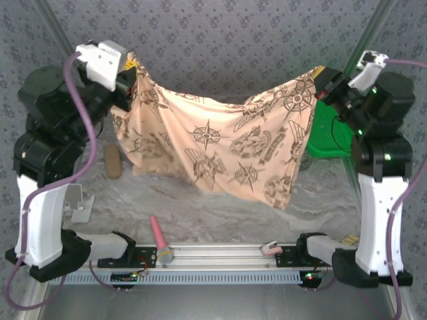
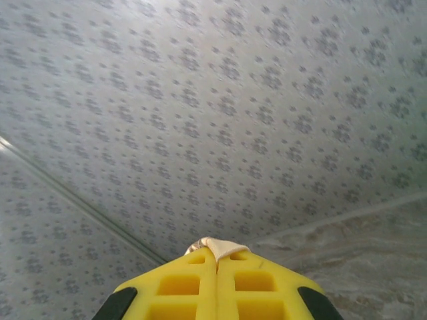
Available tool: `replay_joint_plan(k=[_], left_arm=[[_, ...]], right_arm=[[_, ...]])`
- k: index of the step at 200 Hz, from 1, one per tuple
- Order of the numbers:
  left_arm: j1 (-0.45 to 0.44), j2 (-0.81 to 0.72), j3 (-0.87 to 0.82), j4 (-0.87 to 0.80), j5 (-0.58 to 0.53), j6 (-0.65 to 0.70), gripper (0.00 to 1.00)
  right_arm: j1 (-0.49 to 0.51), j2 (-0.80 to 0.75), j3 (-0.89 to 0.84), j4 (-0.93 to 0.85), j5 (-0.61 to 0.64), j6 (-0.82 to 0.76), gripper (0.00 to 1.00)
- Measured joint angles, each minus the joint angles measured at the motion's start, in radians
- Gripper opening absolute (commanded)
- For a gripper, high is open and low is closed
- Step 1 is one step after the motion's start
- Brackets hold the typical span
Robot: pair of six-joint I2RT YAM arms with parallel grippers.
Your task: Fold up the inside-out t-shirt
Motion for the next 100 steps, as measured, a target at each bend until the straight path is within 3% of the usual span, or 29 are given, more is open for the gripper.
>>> replay_joint_plan(k=[31,52,58,62,65,68,71,78,100], left_arm=[[0.132,0.214,0.055,-0.008,0.045,0.013,0.0],[0.199,0.438,0.076,-0.012,0.084,0.016,0.0],[0.211,0.506,0.084,-0.015,0.091,0.017,0.1],[0.22,0.56,0.094,-0.019,0.095,0.016,0.21],[0.224,0.598,0.099,-0.02,0.098,0.018,0.36],[0.229,0.634,0.108,-0.024,0.099,0.018,0.49],[0.235,0.679,0.122,-0.029,0.102,0.013,0.56],[0.245,0.779,0.162,-0.039,0.108,0.005,0.62],[0.269,1.092,0.36,-0.084,0.103,-0.063,0.71]], right_arm=[[0.0,0.227,-0.012,0.022,0.015,0.008,0.0],[0.0,0.441,-0.026,0.047,0.019,0.008,0.0],[0.0,0.51,-0.026,0.059,0.018,0.009,0.0],[0.0,0.548,-0.025,0.066,0.018,0.01,0.0],[0.0,0.589,-0.024,0.074,0.017,0.011,0.0],[0.0,0.617,-0.02,0.076,0.018,0.012,0.07],[0.0,0.648,-0.018,0.082,0.018,0.012,0.14],[-0.001,0.726,-0.005,0.091,0.018,0.019,0.24],[-0.003,0.949,0.07,0.1,0.022,0.027,0.33]])
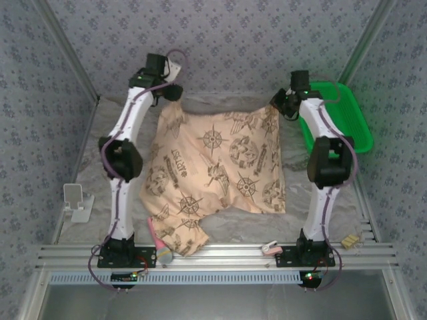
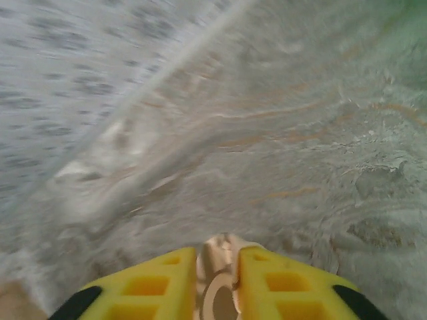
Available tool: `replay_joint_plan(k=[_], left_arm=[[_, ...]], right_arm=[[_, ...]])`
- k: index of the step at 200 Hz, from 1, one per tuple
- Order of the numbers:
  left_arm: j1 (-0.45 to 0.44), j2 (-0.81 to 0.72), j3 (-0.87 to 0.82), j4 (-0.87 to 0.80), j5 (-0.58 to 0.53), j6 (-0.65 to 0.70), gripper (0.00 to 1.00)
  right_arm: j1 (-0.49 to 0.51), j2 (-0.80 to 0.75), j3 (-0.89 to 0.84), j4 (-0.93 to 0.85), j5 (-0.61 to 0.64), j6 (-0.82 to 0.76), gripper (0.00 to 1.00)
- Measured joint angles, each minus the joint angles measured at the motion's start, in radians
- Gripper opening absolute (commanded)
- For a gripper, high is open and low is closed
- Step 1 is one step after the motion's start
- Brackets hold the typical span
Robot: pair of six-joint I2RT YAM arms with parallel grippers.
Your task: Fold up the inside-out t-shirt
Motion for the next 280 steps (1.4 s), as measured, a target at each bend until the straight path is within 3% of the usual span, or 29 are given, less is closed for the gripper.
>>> replay_joint_plan(k=[19,41,73,98,135,173,227,249,280], left_arm=[[0.013,0.183,0.14,-0.061,-0.029,-0.071,0.72],[0.021,0.192,0.132,-0.117,-0.077,-0.155,0.73],[0.026,-0.08,-0.234,-0.037,-0.139,-0.298,0.71],[0.045,-0.281,-0.504,0.031,-0.153,-0.393,0.65],[0.092,-0.269,-0.657,0.147,-0.157,-0.44,0.62],[0.092,-0.089,-0.626,0.167,-0.154,-0.471,0.6],[0.086,0.069,-0.28,0.08,-0.159,-0.491,0.6],[0.086,0.191,-0.095,0.026,-0.132,-0.473,0.61],[0.078,0.219,-0.048,-0.008,-0.115,-0.452,0.63]], right_arm=[[-0.004,0.092,0.023,-0.003,0.011,0.002,0.39],[-0.006,0.068,-0.017,0.005,0.03,-0.017,0.44],[0.01,-0.165,-0.279,0.055,0.076,-0.07,0.46],[0.055,-0.365,-0.523,0.113,0.043,-0.101,0.45],[0.147,-0.366,-0.666,0.182,-0.07,-0.157,0.4],[0.146,-0.296,-0.761,0.21,-0.079,-0.158,0.36],[0.086,-0.229,-0.694,0.223,-0.032,-0.193,0.33],[0.062,-0.188,-0.635,0.237,-0.034,-0.209,0.38],[0.045,-0.177,-0.573,0.222,-0.032,-0.204,0.44]])
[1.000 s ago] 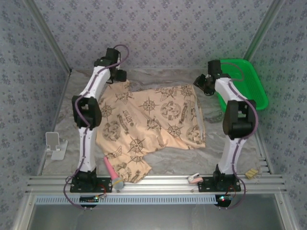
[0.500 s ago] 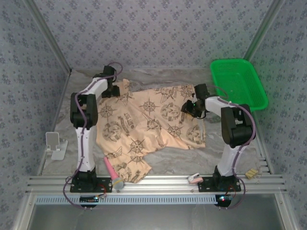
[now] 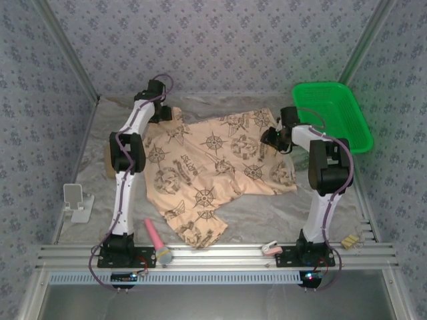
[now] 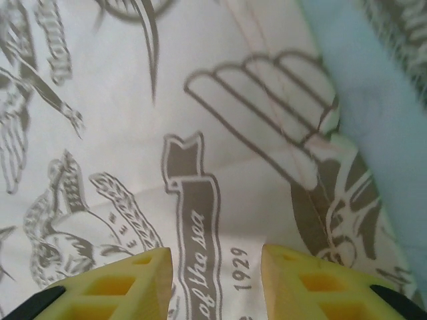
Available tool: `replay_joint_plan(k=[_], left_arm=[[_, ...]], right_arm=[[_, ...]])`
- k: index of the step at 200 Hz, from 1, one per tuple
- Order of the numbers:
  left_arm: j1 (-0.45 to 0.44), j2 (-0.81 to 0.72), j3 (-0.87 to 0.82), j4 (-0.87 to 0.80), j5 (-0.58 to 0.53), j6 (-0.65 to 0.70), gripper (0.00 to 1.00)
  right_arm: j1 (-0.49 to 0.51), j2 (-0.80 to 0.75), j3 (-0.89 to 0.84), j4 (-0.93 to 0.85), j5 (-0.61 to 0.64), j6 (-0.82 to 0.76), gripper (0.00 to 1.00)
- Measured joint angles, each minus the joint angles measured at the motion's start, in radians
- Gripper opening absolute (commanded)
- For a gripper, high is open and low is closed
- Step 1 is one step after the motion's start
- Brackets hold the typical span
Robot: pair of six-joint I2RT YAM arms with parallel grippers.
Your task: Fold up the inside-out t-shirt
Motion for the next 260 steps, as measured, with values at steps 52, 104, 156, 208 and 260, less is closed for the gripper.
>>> replay_joint_plan(k=[52,104,156,208,260], left_arm=[[-0.082,-0.312,-0.293,-0.019,-0.017,-0.023,0.64],[-0.174,-0.859,-0.908,0.046,-0.026,-0.277,0.63],[-0.092,-0.862,-1.291,0.061,-0.005,-0.385,0.61],[-0.053,-0.869,-1.376,0.081,0.053,-0.404,0.6],[-0.021,-0.842,-1.356,0.084,0.074,-0.397,0.58]], right_arm=[[-0.005,-0.253,-0.102,-0.1,0.101,0.006,0.46],[-0.023,-0.428,-0.31,-0.285,0.134,-0.114,0.42],[-0.092,-0.386,-0.352,-0.325,0.132,-0.201,0.4],[-0.087,-0.247,-0.298,-0.3,0.143,-0.239,0.17],[-0.085,-0.233,-0.275,-0.288,0.169,-0.264,0.23]])
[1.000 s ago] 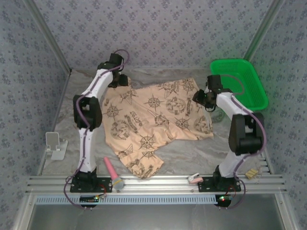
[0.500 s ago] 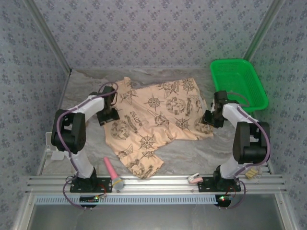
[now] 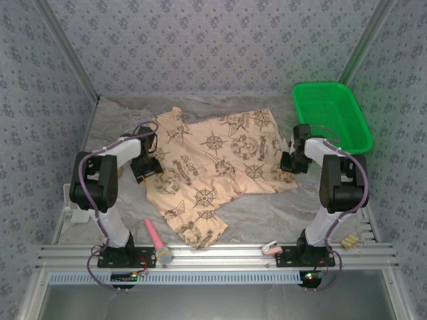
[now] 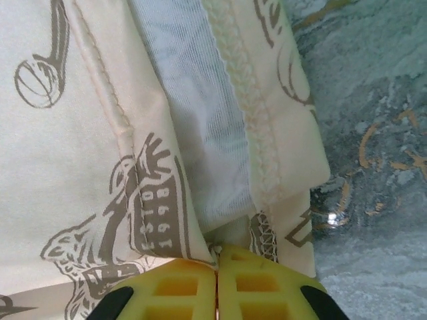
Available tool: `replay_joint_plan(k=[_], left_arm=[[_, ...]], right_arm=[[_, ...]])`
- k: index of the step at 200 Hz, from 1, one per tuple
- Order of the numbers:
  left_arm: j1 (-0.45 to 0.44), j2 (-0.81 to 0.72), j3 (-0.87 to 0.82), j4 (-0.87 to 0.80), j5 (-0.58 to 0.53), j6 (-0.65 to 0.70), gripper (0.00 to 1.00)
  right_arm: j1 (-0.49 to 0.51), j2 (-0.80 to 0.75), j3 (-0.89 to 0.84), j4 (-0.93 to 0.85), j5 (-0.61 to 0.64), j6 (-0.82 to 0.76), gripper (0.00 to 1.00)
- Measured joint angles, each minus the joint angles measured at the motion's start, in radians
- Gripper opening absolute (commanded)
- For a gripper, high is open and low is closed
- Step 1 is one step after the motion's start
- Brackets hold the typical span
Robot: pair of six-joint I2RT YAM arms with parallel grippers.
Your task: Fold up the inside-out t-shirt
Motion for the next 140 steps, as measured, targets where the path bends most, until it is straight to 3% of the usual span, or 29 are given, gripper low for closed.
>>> replay_joint_plan(k=[34,54,140], left_arm=[[0.016,0.029,0.035,-0.034,0.023,0.0,0.57],[0.016,0.034,0.042,-0.043,0.024,0.0,0.57],[0.032,0.088,0.114,-0.093,0.027,0.034,0.55]], right_arm=[[0.0,-0.001,0.01,-0.009,0.014,-0.002,0.21],[0.0,0.0,0.037,-0.015,0.011,-0.006,0.0],[-0.023,0.006,0.074,-0.018,0.076,0.018,0.0]])
